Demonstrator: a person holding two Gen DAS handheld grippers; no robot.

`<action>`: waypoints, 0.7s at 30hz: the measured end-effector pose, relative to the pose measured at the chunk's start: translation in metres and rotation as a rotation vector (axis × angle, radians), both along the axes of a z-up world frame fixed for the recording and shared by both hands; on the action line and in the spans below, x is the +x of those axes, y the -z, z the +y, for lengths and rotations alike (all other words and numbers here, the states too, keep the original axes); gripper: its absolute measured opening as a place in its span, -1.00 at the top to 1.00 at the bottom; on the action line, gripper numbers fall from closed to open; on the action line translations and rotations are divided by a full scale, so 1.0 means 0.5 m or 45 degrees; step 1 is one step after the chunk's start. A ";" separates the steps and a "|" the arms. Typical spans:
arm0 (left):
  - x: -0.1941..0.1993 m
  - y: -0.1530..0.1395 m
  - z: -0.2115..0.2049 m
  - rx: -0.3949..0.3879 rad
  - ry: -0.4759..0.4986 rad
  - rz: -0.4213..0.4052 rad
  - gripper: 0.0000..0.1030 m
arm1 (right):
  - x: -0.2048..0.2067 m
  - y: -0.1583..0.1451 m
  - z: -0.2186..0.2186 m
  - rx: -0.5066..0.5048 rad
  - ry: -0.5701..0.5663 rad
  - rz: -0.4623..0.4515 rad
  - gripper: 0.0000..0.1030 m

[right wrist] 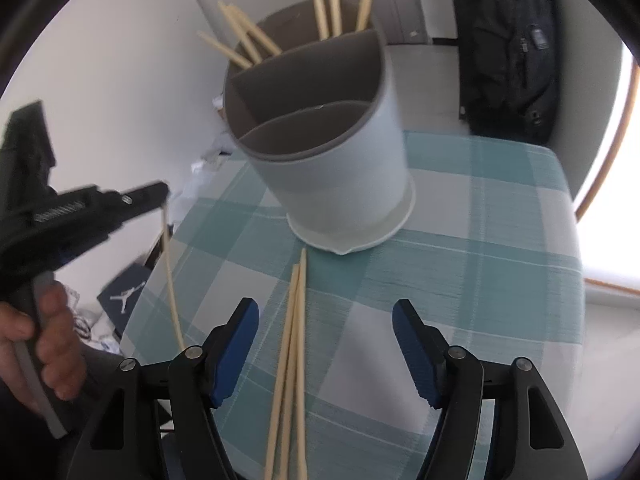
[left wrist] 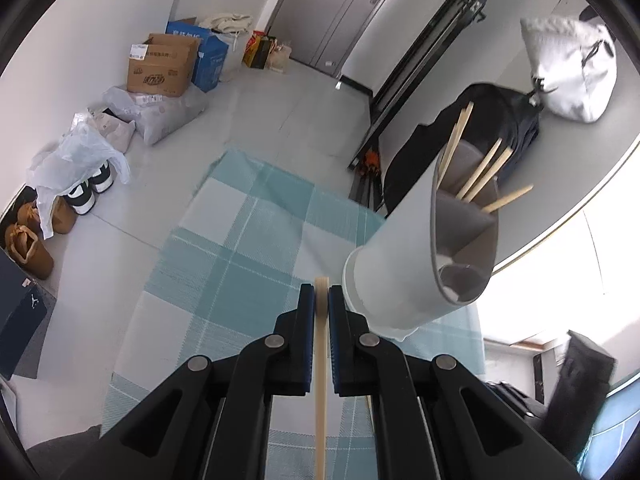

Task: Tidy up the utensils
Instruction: 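Lift the chopstick with the left gripper while the right gripper closes on another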

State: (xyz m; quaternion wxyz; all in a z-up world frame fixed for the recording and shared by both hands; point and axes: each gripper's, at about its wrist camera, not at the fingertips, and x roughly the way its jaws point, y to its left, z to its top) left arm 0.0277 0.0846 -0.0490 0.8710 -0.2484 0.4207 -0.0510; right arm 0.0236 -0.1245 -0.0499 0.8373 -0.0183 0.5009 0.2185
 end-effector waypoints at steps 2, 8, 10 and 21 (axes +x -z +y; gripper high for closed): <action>0.002 0.000 0.015 -0.011 0.012 -0.019 0.95 | 0.011 0.008 0.016 -0.027 -0.030 0.028 -0.21; -0.013 -0.007 0.032 -0.033 0.016 -0.034 0.95 | 0.025 0.053 0.082 -0.200 -0.150 0.102 0.41; -0.017 -0.012 0.039 -0.045 0.007 -0.042 0.95 | 0.026 0.065 0.097 -0.228 -0.186 0.127 0.48; -0.024 -0.022 0.049 -0.097 0.012 -0.046 0.95 | 0.023 0.066 0.120 -0.320 -0.189 0.155 0.93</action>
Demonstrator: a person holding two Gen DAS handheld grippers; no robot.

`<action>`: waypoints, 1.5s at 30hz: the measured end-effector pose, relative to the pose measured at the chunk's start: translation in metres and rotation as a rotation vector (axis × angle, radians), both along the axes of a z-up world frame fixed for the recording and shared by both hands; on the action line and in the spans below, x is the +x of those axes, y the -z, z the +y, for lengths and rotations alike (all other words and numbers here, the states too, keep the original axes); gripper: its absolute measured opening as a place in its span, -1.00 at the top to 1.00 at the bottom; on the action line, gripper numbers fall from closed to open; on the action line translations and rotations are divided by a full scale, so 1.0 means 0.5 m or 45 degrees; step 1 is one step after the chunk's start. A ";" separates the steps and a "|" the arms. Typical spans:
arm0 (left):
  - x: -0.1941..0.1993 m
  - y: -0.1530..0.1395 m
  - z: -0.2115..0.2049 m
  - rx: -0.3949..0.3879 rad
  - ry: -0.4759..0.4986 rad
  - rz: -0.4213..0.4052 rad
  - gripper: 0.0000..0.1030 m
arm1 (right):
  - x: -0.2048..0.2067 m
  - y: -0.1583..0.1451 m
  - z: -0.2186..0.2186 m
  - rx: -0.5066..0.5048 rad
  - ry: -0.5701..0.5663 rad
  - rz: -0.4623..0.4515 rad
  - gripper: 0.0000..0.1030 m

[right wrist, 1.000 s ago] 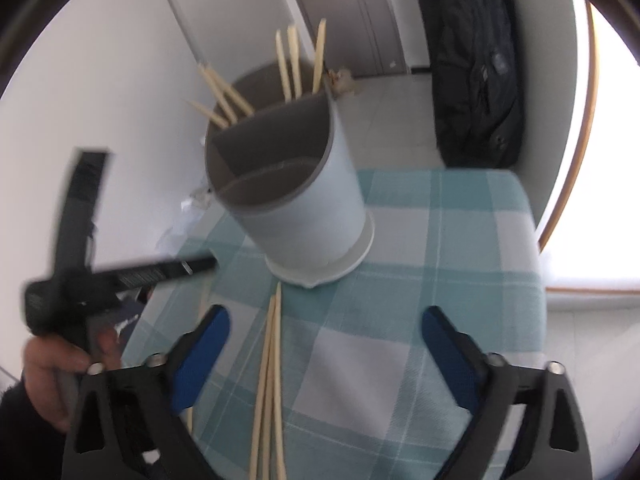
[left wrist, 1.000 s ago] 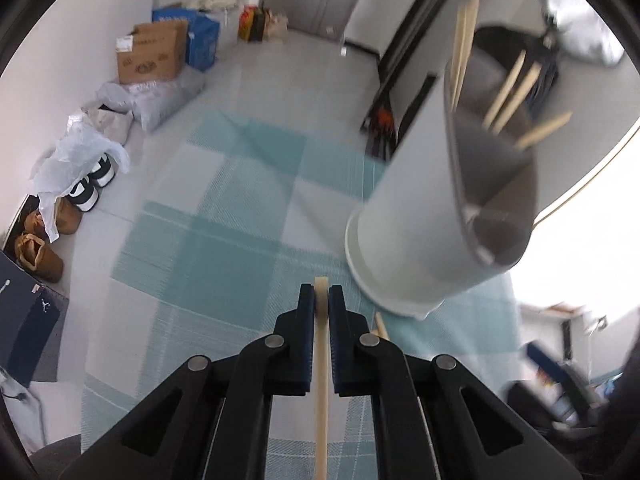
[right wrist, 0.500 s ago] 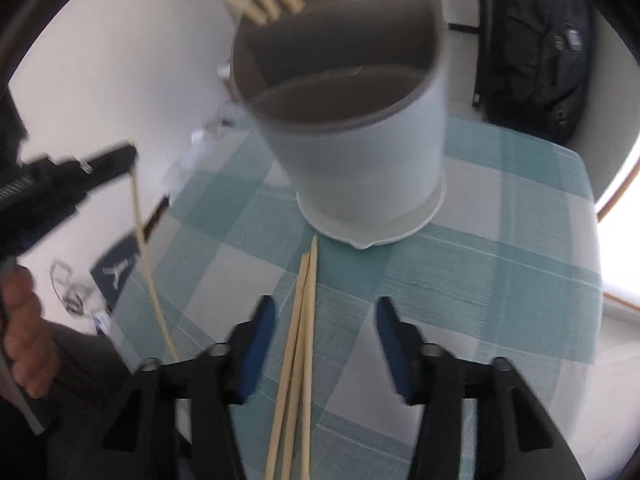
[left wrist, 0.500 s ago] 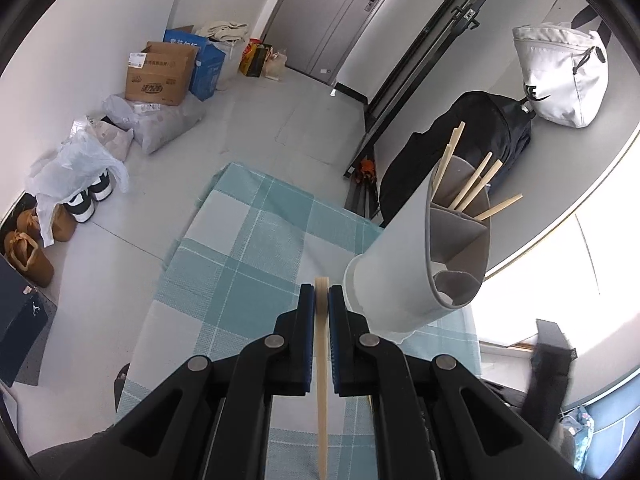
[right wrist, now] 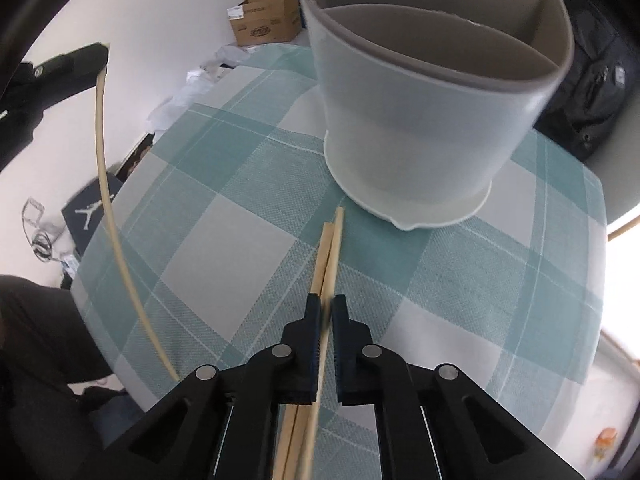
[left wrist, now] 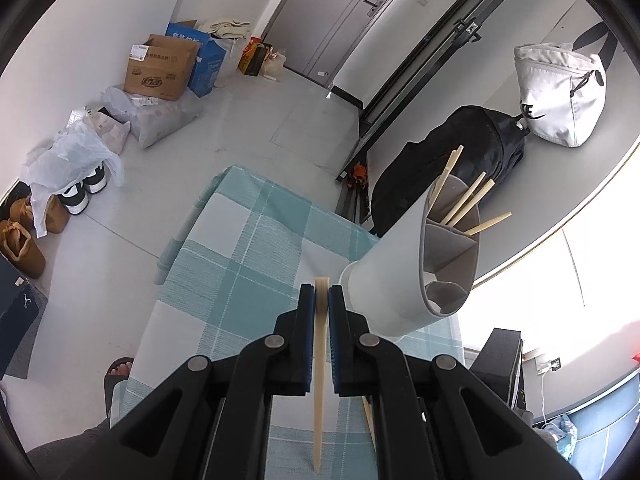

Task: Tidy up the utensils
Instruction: 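Lift the chopstick with the left gripper while the right gripper closes on another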

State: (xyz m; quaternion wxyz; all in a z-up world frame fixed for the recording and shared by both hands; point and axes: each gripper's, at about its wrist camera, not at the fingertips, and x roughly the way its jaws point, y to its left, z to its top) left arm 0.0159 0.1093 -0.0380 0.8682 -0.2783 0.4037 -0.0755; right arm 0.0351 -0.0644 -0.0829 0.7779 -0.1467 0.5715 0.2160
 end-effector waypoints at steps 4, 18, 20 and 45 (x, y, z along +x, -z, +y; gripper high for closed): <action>-0.001 0.000 -0.001 -0.003 0.008 0.002 0.95 | -0.006 -0.003 -0.021 0.046 0.048 0.008 0.93; -0.002 0.003 -0.002 -0.012 0.008 0.012 0.95 | -0.021 0.002 -0.008 -0.153 -0.004 0.021 0.86; -0.001 0.004 0.000 -0.014 0.005 0.017 0.95 | -0.010 0.002 0.006 -0.191 -0.033 -0.005 0.86; -0.030 -0.016 -0.041 0.051 0.106 -0.068 0.95 | -0.069 -0.176 -0.134 0.445 0.066 -0.412 0.93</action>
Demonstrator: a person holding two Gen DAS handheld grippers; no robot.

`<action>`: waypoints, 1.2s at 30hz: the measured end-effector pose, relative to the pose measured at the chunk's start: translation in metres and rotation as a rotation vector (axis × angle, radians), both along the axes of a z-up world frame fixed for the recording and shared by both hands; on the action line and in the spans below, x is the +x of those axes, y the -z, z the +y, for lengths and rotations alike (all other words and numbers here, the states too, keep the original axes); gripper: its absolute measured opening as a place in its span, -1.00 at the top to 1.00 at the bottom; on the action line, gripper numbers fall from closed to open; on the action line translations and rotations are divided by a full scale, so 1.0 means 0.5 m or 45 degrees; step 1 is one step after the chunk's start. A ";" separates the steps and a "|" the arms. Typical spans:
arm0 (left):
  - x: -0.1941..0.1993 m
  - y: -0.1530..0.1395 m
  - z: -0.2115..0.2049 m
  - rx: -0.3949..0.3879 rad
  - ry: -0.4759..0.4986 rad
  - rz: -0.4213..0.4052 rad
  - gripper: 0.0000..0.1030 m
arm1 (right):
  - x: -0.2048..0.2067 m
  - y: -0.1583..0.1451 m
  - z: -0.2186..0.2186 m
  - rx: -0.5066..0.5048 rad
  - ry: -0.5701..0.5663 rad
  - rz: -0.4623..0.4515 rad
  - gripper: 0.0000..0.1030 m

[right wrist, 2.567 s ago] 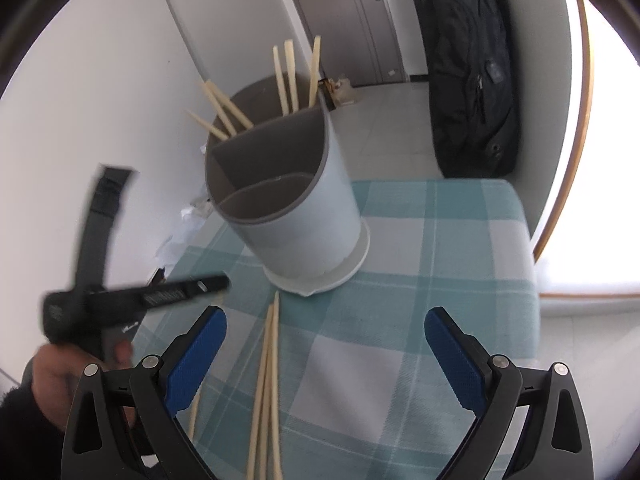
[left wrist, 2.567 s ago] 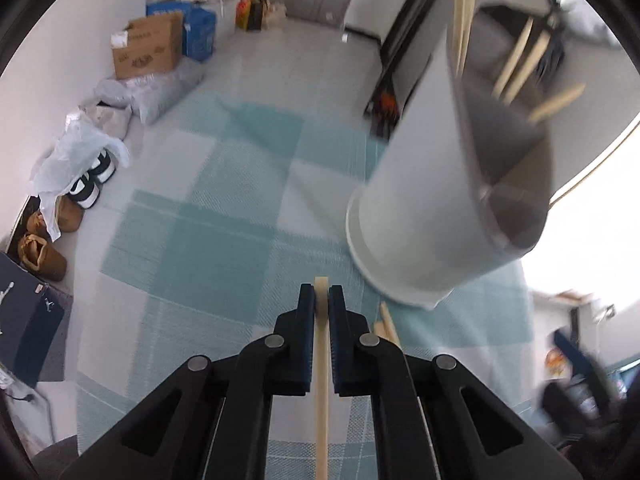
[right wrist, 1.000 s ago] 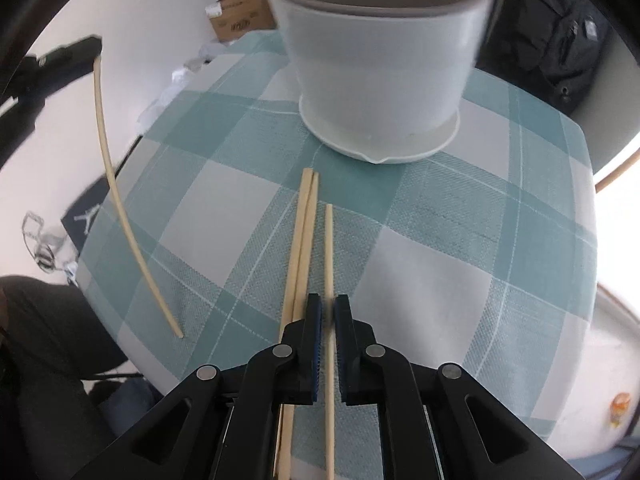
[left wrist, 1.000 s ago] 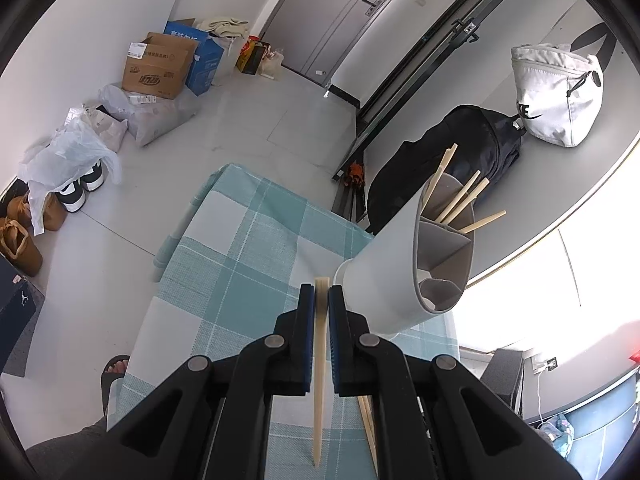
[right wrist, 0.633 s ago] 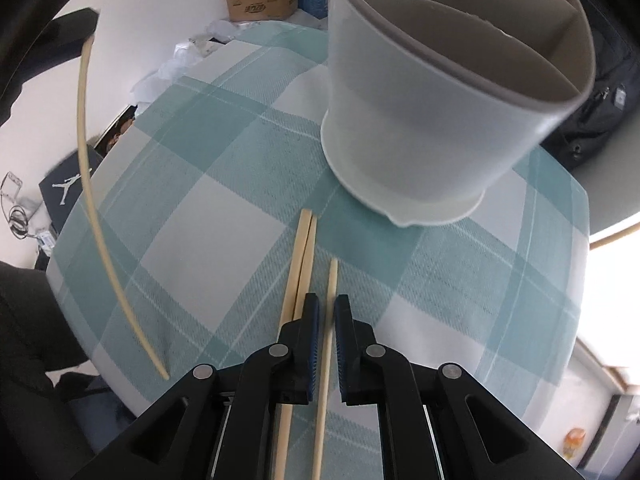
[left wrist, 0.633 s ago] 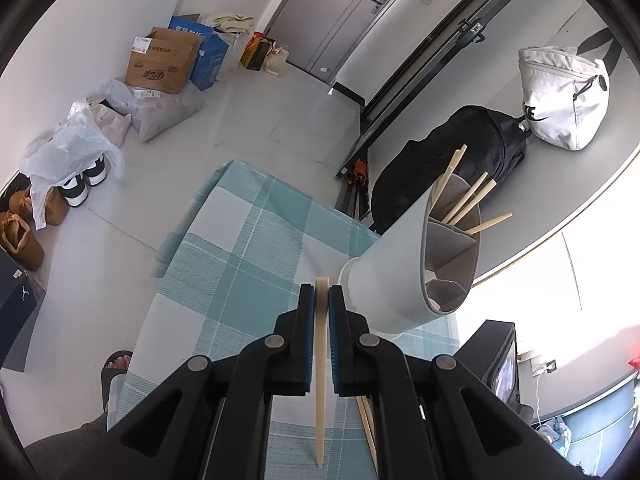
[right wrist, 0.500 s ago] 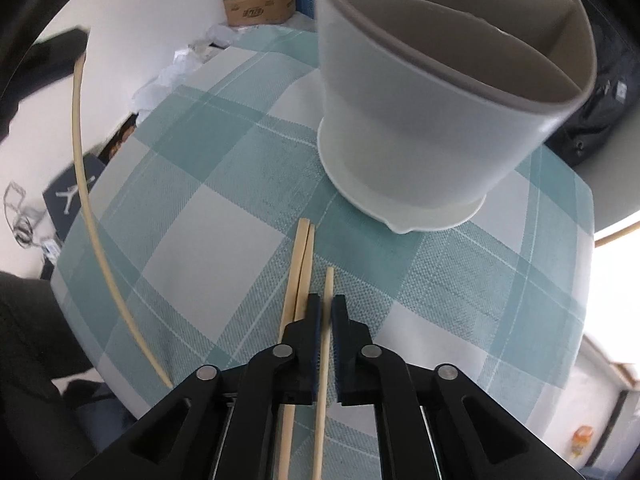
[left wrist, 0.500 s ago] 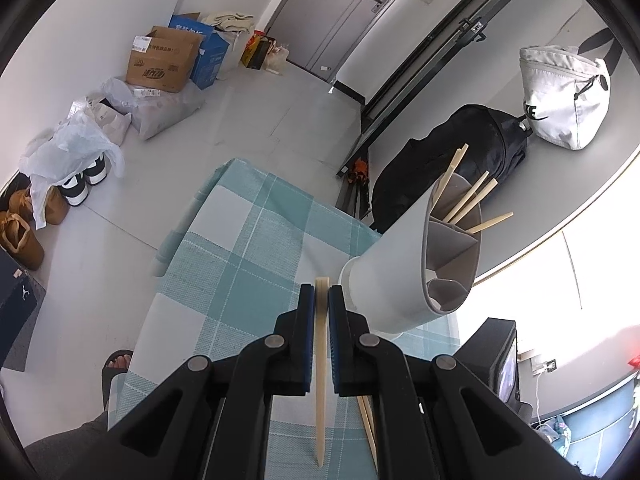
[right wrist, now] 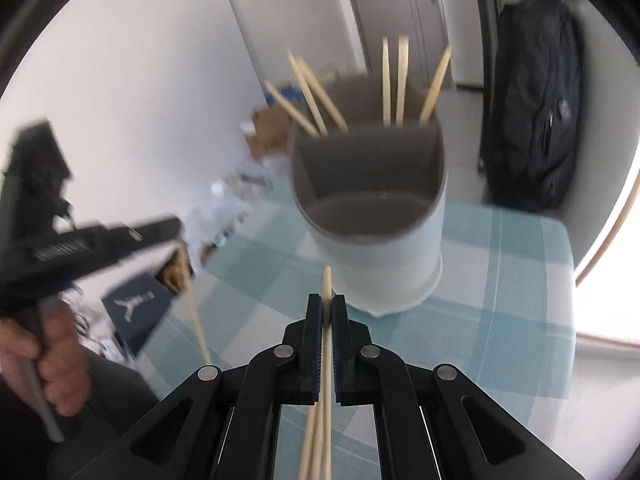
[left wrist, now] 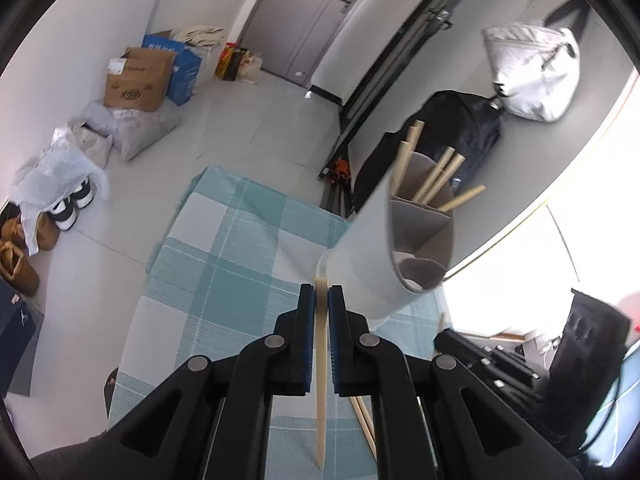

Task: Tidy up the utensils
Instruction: 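Lift the chopstick with the left gripper while the right gripper closes on another, then raise both held chopsticks up over the utensil holder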

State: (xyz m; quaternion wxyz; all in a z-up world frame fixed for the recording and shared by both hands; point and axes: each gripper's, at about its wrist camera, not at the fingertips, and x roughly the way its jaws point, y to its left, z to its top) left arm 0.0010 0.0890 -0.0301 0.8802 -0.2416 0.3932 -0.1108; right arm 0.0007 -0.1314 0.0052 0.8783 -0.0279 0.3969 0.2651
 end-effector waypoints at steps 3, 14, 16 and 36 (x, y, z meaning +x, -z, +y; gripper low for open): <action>-0.013 -0.016 -0.025 0.065 0.039 -0.024 0.95 | -0.022 -0.023 -0.013 0.083 -0.002 -0.075 0.93; -0.028 -0.060 -0.096 0.230 0.098 -0.060 0.95 | -0.053 -0.060 -0.021 0.217 0.009 -0.191 0.93; -0.029 -0.069 -0.102 0.239 0.100 -0.062 0.95 | -0.054 -0.066 -0.028 0.238 0.014 -0.202 0.93; -0.014 -0.193 -0.157 0.331 0.140 -0.107 0.95 | -0.025 -0.180 -0.063 0.384 0.080 -0.334 0.93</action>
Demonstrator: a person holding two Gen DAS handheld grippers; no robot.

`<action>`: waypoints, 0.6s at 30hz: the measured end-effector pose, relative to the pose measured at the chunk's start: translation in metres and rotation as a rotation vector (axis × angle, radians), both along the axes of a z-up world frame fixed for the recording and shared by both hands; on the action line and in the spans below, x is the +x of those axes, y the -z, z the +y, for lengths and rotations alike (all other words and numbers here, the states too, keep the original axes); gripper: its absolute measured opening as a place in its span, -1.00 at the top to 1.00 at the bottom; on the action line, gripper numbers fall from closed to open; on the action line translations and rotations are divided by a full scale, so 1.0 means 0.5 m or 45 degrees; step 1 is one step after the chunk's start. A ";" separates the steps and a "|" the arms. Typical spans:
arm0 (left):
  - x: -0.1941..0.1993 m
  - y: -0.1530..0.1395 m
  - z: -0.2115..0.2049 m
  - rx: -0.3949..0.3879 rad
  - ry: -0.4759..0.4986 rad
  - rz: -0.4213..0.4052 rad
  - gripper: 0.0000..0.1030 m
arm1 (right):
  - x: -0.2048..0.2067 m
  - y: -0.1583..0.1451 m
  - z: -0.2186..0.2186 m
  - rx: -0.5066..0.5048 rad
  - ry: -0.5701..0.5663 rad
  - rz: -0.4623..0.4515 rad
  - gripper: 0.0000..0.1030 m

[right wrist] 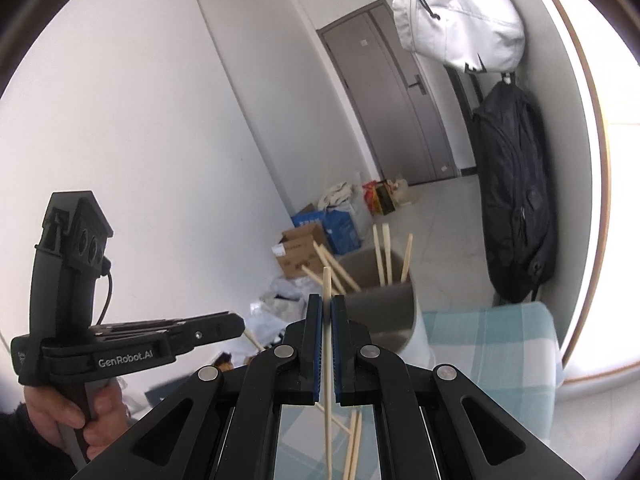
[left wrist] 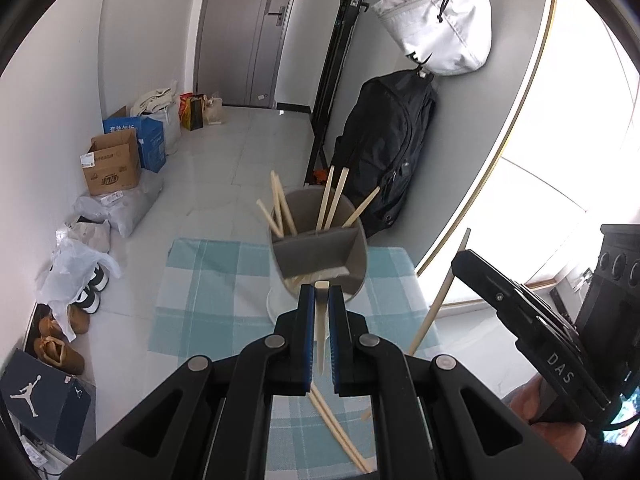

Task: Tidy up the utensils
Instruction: 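Raise both held chopsticks up over the utensil holder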

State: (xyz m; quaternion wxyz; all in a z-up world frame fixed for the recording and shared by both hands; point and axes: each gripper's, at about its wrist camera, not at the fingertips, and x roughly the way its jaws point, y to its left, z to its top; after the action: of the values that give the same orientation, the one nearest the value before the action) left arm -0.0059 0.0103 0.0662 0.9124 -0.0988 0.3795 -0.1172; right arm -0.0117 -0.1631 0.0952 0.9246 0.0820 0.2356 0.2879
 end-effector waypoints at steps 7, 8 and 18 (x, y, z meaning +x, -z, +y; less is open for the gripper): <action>0.028 -0.056 0.008 -0.048 0.009 0.009 0.95 | 0.029 -0.071 0.012 -0.010 -0.004 -0.091 0.93; 0.034 -0.065 0.010 -0.056 0.012 0.015 0.95 | 0.033 -0.080 0.014 -0.008 -0.002 -0.099 0.93; 0.102 -0.153 0.019 -0.035 0.034 -0.004 0.95 | 0.116 -0.169 0.034 -0.018 0.023 -0.203 0.93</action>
State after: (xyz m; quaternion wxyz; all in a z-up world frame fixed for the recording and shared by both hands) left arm 0.0451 0.0200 0.1425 0.9099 -0.1059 0.3777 -0.1348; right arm 0.0463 -0.1462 0.1798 0.9436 0.0546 0.1625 0.2834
